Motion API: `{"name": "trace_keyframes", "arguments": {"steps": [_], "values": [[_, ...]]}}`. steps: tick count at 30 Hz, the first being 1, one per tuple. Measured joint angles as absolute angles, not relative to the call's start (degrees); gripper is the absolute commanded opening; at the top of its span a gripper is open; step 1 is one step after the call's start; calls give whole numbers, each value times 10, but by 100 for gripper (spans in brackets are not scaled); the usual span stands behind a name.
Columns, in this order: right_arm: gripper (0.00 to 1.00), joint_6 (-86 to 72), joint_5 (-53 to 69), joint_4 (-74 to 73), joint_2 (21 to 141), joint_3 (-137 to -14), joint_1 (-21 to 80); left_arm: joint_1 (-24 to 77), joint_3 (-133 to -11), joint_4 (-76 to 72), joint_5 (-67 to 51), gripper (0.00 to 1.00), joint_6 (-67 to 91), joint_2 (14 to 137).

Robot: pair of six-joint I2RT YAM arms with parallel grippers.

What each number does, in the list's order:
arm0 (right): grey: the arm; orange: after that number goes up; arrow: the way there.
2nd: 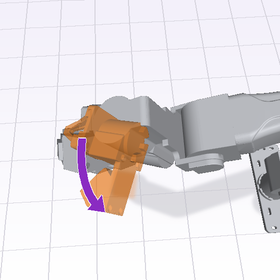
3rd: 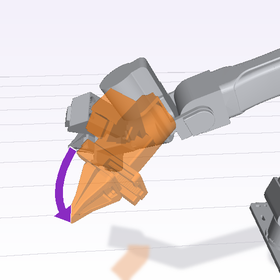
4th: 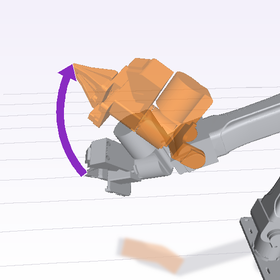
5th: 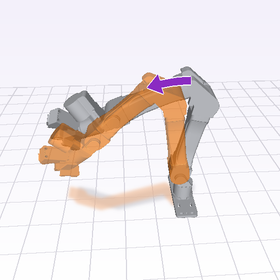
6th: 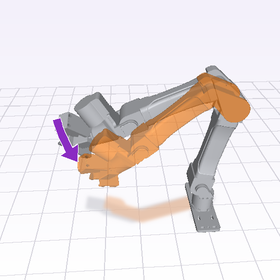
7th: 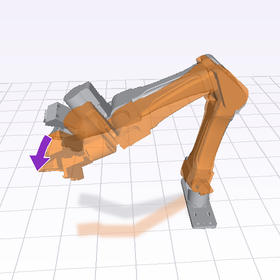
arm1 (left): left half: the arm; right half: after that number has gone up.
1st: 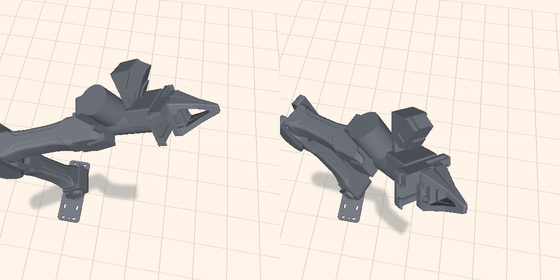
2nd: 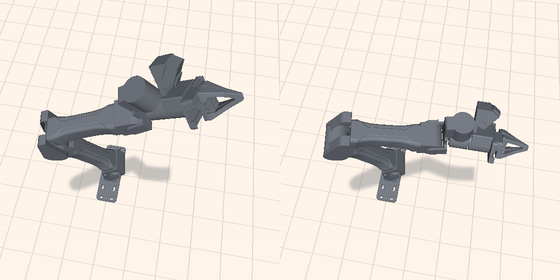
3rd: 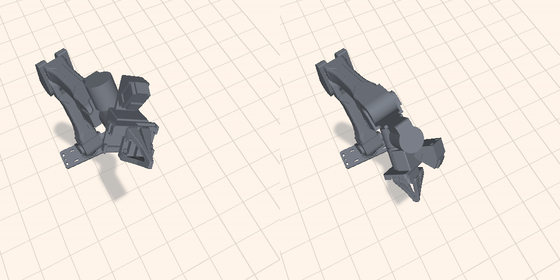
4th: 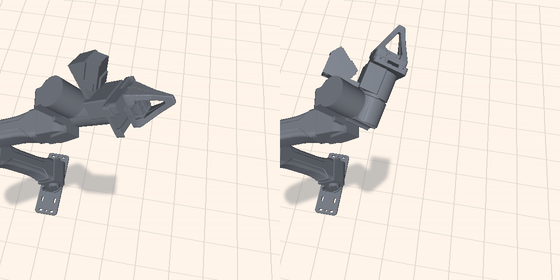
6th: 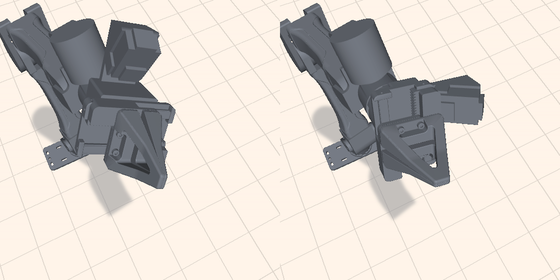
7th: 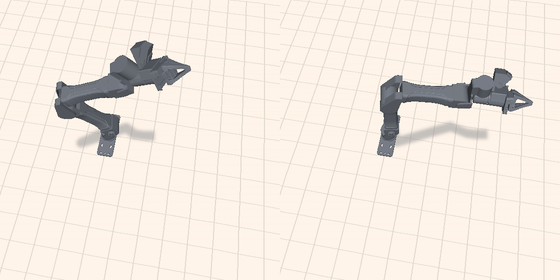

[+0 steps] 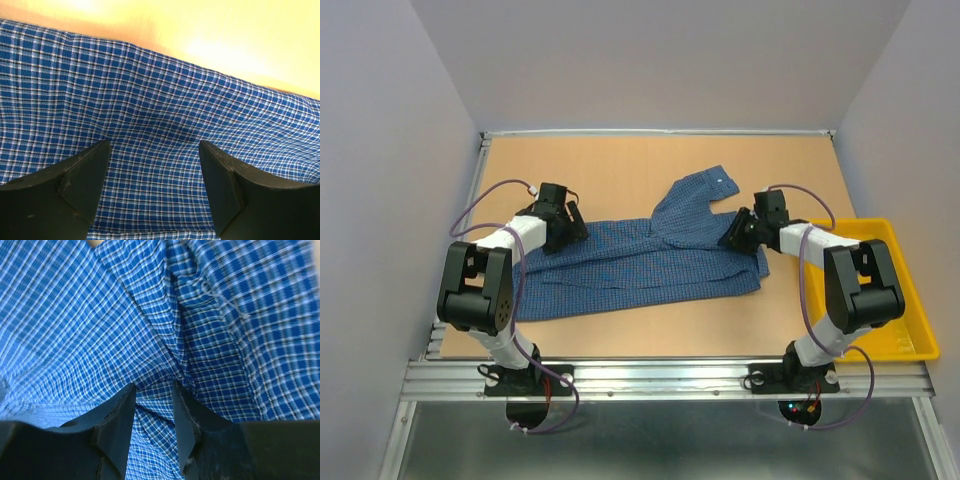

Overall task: Fold and stack the long sleeve shirts
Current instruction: Fold the shirt

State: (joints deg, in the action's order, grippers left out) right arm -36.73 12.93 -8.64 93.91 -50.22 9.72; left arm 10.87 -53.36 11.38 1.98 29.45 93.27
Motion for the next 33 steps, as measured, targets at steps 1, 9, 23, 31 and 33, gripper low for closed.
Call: {"name": "trace_keyframes", "arguments": {"steps": [1, 9, 23, 31, 33], "values": [[41, -368, 130, -84, 929, -481, 97, 109, -534, 114, 20, 84, 295, 933], [40, -358, 124, -85, 858, -407, 69, 108, -534, 114, 22, 84, 295, 933], [63, -251, 163, -96, 825, -562, 59, 104, -534, 140, 19, 86, 276, 838], [67, -283, 71, -81, 990, -758, 61, 104, -509, 132, 7, 86, 270, 808], [67, -288, 56, -81, 1037, -798, 61, 104, -501, 132, 5, 86, 267, 808]]}}
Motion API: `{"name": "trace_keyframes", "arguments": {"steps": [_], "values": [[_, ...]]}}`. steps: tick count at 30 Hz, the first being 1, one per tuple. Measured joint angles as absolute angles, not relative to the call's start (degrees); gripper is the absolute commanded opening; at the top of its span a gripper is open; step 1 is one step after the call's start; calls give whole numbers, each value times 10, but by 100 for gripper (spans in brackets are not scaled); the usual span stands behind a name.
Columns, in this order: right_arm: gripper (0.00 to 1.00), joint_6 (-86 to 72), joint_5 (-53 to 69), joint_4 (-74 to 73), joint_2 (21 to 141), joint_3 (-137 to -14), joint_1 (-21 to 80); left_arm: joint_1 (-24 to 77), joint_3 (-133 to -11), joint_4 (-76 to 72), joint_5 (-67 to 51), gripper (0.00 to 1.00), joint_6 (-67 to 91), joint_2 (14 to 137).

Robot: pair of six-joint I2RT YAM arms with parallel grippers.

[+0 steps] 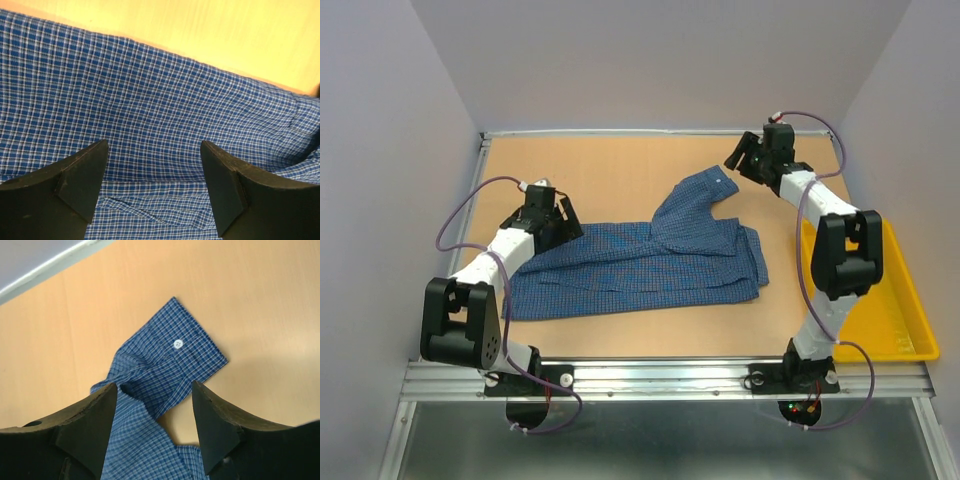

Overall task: Fold and stack the long sleeve shirts
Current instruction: Fold the shirt

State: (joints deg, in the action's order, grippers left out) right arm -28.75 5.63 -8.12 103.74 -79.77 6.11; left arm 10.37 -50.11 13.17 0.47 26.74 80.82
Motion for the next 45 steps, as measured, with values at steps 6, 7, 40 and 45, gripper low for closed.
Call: {"name": "trace_keyframes", "arguments": {"steps": [6, 7, 40, 45], "values": [[67, -294, 44, -85, 1164, -890, 61, 104, -492, 127, 5, 87, 254, 808], [67, -294, 44, -85, 1180, -902, 62, 104, -491, 126, 5, 87, 252, 807], [1, -134, 95, -81, 1262, -986, 126, 104, -446, 111, 10, 87, 256, 799], [0, -130, 186, -63, 1144, -957, 146, 104, -446, 111, 10, 87, 260, 806]]}}
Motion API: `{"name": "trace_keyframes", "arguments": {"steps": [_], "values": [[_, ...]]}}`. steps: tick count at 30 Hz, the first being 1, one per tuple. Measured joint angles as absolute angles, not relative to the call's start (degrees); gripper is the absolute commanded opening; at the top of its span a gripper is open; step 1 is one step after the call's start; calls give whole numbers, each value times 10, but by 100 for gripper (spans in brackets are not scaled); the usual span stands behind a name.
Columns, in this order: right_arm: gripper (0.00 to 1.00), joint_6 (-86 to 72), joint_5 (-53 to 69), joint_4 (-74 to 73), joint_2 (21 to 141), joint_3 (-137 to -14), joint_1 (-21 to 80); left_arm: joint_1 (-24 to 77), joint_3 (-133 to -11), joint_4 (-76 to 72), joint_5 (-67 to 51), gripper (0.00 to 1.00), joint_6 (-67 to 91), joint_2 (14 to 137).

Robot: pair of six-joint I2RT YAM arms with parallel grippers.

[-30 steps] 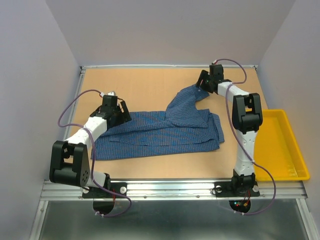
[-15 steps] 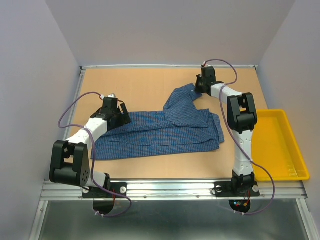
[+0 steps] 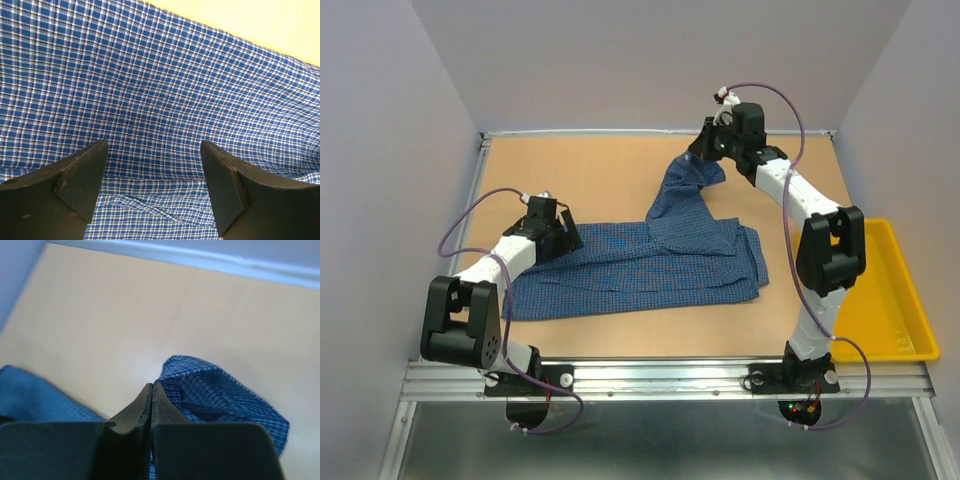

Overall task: Fold and stack the long sleeve shirts
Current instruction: Fold the shirt

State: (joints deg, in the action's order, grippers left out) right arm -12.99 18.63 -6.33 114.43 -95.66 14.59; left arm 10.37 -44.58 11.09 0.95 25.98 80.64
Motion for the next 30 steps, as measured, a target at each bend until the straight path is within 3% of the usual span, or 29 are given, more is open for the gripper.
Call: {"name": "trace_keyframes", "arguments": {"steps": [6, 13, 14, 15, 17, 18, 21, 30], "values": [[0, -133, 249, -30, 991, -834, 218, 104, -444, 110, 9, 86, 261, 812], [2, -145, 298, -36, 899, -698, 324, 104, -437, 110, 15, 87, 267, 811], [8, -148, 300, -37, 887, -684, 335, 104, -437, 110, 16, 87, 268, 811], [25, -154, 300, -39, 867, -662, 349, 104, -437, 110, 16, 87, 269, 811], [38, -159, 269, -43, 836, -636, 358, 104, -437, 110, 17, 87, 270, 811], [51, -162, 244, -46, 825, -628, 360, 104, -437, 110, 17, 86, 270, 811], [66, -154, 130, -43, 817, -625, 353, 104, -437, 110, 17, 87, 271, 811], [90, -67, -17, -46, 1007, -718, 250, 104, -430, 112, 18, 87, 268, 793]]}}
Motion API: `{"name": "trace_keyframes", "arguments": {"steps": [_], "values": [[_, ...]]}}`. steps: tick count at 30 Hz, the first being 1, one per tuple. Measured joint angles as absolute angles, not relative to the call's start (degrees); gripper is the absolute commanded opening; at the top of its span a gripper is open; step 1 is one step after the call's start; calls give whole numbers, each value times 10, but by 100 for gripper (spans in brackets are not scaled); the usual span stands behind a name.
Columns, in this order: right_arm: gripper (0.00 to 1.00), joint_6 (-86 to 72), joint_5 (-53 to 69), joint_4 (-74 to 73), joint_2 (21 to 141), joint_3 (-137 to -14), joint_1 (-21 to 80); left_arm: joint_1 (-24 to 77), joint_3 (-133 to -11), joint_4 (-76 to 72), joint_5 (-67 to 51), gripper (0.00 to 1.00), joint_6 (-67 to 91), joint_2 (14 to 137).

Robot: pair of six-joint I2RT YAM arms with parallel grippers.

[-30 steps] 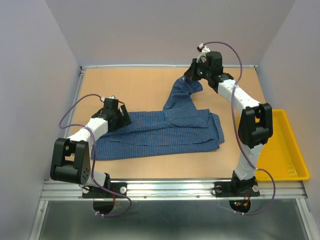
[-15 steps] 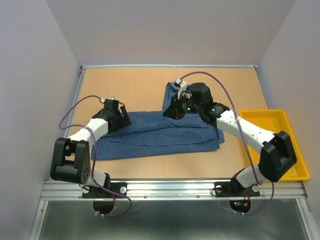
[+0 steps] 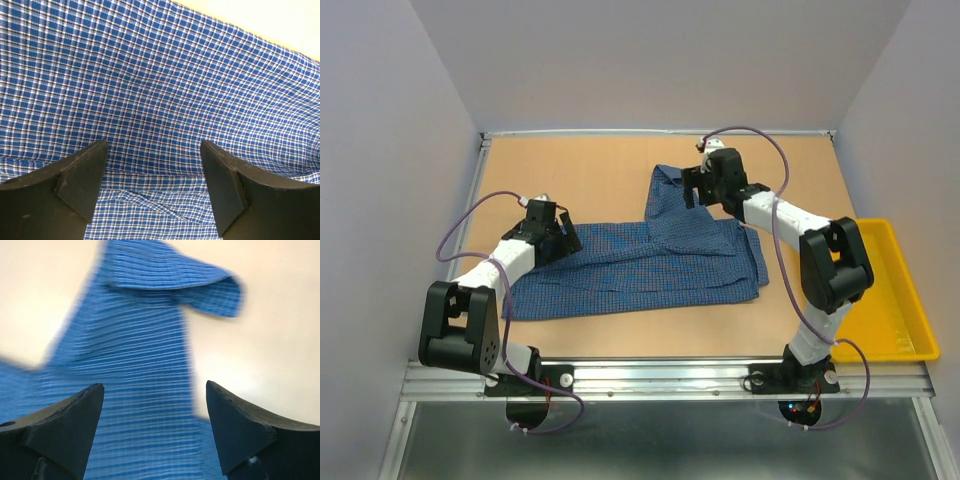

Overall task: Fold and stack the long sleeve shirts
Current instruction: Fold the shirt

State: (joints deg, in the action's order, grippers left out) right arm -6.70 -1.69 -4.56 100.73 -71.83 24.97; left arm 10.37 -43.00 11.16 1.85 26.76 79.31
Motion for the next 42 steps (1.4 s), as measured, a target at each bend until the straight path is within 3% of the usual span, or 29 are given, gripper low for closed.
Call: {"name": "trace_keyframes", "arguments": {"steps": [3, 9, 16, 24, 27, 29, 30, 31, 32, 38, 42], "values": [[88, 22, -37, -48, 1064, -749, 216, 104, -428, 110, 17, 86, 260, 792], [77, 109, 13, -53, 1148, -829, 150, 104, -428, 105, 13, 87, 249, 792], [66, 142, 79, -51, 1220, -921, 112, 104, -427, 88, -3, 87, 242, 792], [62, 153, 140, -52, 1300, -981, 113, 104, -425, 83, -11, 87, 236, 792], [54, 153, 148, -56, 1318, -1000, 113, 104, -424, 81, -11, 87, 234, 792], [32, 153, 151, -56, 1330, -1018, 113, 104, -424, 81, -11, 87, 234, 792], [32, 151, 151, -56, 1333, -1025, 113, 104, -424, 80, -11, 87, 234, 792], [13, 154, 153, -56, 1335, -1030, 113, 104, -424, 79, -11, 86, 234, 792], [3, 150, 154, -56, 1336, -1036, 113, 104, -424, 79, -11, 87, 234, 792], [1, 139, 188, -55, 1309, -1019, 113, 104, -424, 79, -10, 87, 234, 793], [0, 121, 214, -66, 1185, -912, 118, 104, -424, 79, -8, 87, 237, 793]]}}
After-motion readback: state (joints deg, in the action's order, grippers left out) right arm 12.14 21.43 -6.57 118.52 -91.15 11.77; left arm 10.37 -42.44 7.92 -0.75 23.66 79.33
